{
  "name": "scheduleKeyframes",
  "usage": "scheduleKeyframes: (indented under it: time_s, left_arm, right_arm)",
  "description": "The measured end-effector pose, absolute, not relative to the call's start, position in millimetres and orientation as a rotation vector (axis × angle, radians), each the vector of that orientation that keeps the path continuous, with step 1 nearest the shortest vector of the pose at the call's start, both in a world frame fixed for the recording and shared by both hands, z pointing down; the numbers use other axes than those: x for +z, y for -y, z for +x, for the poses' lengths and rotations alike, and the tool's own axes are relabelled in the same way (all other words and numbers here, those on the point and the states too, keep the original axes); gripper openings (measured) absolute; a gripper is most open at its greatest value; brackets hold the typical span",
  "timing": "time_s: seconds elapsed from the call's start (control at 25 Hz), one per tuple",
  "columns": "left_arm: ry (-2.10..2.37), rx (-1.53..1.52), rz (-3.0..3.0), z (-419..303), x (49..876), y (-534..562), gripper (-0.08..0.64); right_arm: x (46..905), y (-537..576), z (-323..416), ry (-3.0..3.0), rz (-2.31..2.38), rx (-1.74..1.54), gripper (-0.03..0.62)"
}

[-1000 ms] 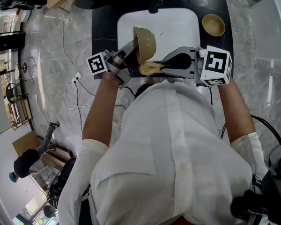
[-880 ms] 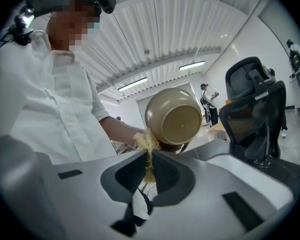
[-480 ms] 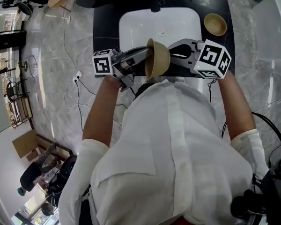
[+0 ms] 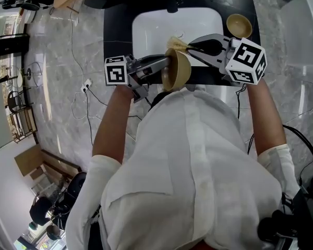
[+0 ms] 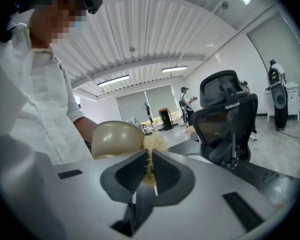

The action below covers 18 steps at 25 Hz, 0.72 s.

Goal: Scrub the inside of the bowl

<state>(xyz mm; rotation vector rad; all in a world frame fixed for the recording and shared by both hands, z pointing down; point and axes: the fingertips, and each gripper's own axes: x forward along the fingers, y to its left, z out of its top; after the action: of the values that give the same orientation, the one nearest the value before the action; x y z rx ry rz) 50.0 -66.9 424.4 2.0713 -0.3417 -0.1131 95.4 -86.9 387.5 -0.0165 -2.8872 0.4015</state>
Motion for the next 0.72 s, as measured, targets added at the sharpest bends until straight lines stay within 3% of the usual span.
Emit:
scheduleKeyframes:
  time_s: [0.72]
  left_arm:
    - [0.420, -0.346, 1.926, 27.6, 425.6, 83.5, 0.015]
  right_arm:
    - [329.4, 28.4, 109.8, 3.078, -0.417, 0.482, 0.026]
